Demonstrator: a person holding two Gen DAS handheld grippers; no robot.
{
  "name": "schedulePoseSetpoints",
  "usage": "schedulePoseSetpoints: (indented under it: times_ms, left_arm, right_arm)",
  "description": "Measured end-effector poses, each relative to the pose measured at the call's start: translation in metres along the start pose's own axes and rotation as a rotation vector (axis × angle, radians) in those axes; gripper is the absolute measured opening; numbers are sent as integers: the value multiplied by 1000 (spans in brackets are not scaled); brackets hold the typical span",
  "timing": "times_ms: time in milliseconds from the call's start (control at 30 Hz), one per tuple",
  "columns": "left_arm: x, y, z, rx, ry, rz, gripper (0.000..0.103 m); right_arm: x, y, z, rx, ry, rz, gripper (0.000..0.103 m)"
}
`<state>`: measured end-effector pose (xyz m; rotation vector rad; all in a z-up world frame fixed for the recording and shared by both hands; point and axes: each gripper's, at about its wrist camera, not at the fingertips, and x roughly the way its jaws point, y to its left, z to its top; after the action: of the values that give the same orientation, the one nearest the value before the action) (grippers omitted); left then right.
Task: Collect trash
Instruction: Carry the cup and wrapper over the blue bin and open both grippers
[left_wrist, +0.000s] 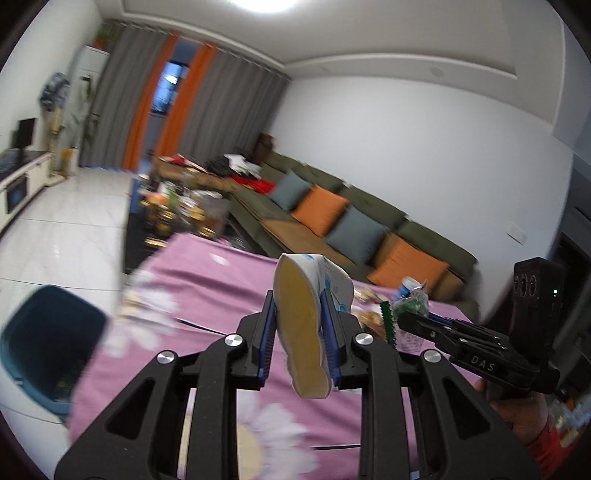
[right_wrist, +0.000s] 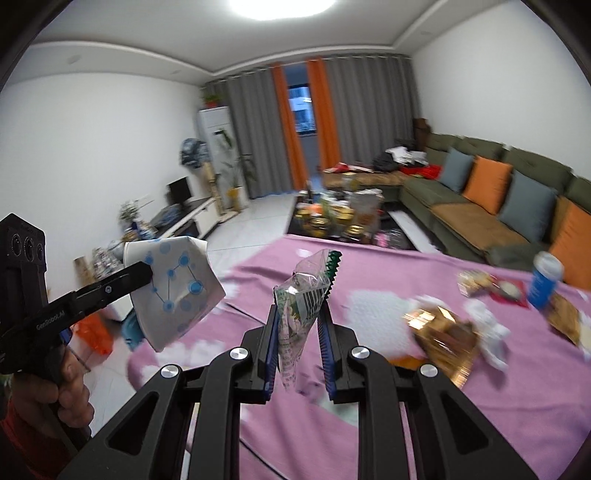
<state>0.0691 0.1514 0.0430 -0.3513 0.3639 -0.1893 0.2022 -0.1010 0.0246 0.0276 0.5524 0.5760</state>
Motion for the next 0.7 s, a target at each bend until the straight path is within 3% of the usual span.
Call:
schedulePoseSetpoints:
  times_ms: [267,700]
  left_arm:
    - [-74,54,18,-23,-105,163,24]
    - [-157,133,24,-87,-167,377,24]
  right_arm:
    - [33,71,26,-111,0,143,19]
    - [101,167,49,-245,79,307,19]
